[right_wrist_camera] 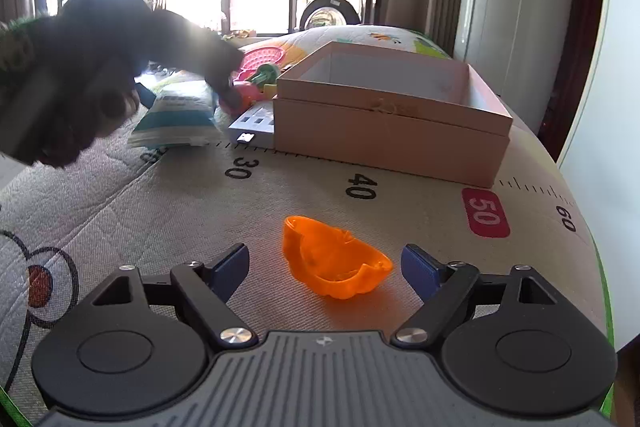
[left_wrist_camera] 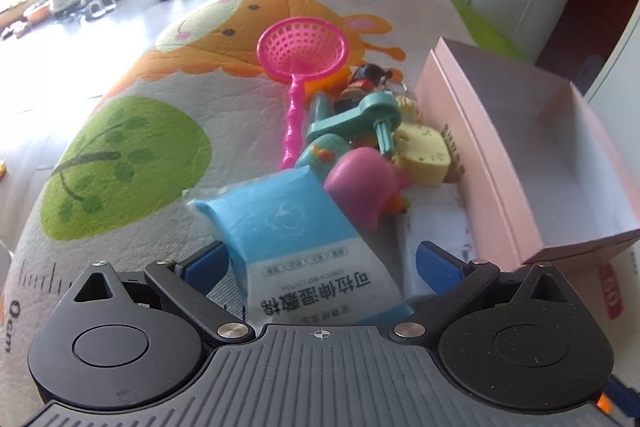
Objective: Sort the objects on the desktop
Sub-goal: 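Put the egg half in the pink box with right tool while left drops the bag in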
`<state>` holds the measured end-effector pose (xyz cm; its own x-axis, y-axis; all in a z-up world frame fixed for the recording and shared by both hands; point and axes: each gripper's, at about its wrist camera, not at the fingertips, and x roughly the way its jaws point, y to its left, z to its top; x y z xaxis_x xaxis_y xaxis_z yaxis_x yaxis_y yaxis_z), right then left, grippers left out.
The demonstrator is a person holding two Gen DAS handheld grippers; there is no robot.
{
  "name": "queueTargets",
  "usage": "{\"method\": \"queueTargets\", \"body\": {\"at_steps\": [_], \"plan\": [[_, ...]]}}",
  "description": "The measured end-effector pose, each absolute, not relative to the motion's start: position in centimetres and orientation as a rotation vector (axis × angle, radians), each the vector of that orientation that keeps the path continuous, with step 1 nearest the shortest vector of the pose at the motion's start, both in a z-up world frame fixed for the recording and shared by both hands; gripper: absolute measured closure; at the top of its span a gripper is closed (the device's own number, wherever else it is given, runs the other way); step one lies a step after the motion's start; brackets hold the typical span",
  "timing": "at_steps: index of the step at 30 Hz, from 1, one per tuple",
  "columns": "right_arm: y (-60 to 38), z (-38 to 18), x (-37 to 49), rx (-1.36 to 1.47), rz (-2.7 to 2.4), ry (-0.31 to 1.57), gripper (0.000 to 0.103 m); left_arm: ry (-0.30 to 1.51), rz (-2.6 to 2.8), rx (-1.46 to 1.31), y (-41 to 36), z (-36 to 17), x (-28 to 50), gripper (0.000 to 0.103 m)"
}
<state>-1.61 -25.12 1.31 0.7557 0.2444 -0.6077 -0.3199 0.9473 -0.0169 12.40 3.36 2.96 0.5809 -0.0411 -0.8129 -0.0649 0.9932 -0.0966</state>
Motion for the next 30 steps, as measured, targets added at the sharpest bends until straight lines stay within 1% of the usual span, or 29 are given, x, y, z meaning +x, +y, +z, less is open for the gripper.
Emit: {"method": "queueTargets", "body": {"at_steps": [1,2,3,6,7,8,9,10,11,17,21,25,28,29,30], "plan": [[-25.4,1.3,-1.5,-0.108,0.305,0.65,0.018,0.928,-0.002,-0.103,3.3,2.9,12.1,0.001],[-25.6,1.3,-1.3,-0.096,0.305,0.658,0.018,0.914,-0.022,-0.073,3.2,2.9,11.6,0.004],[-25.7,1.3,-1.2,-0.086,0.306,0.665,0.018,0.899,-0.039,-0.046,3.2,3.1,11.1,0.013],[-25.9,1.2,-0.8,-0.07,0.309,0.685,0.018,0.883,-0.088,0.047,3.3,3.3,9.0,0.03],[-25.8,1.2,-0.9,-0.073,0.311,0.683,0.019,0.876,-0.104,0.079,3.4,3.3,8.1,0.033],[-25.8,1.2,-1.0,-0.078,0.311,0.676,0.027,0.869,-0.122,0.111,3.4,3.4,7.2,0.037],[-25.7,1.2,-1.1,-0.085,0.315,0.671,0.038,0.862,-0.139,0.141,3.3,3.5,6.2,0.037],[-25.5,1.2,-1.2,-0.099,0.318,0.671,0.044,0.858,-0.158,0.16,3.3,3.5,5.3,0.038],[-25.3,1.1,-1.2,-0.111,0.317,0.675,0.046,0.856,-0.187,0.175,3.2,3.7,4.0,0.038],[-25.0,2.3,-1.7,-0.161,0.34,0.658,0.046,0.825,-0.329,0.181,2.3,5.1,-1.1,0.04],[-25.9,5.8,-2.6,-0.182,0.349,0.568,0.046,0.741,-0.393,0.156,1.2,7.9,-2.1,0.041],[-28.0,10.3,-2.6,-0.173,0.3,0.448,0.046,0.609,-0.488,0.133,-1.0,11.4,-0.8,0.041],[-29.5,13.4,-0.6,-0.169,0.259,0.372,0.046,0.516,-0.528,0.113,-3.2,13.3,2.1,0.04],[-29.8,14.4,0.6,-0.169,0.243,0.349,0.046,0.495,-0.529,0.096,-4.1,13.7,3.7,0.04],[-30.1,15.3,2.3,-0.163,0.228,0.336,0.046,0.484,-0.534,0.076,-5.0,13.9,5.4,0.036]]}}
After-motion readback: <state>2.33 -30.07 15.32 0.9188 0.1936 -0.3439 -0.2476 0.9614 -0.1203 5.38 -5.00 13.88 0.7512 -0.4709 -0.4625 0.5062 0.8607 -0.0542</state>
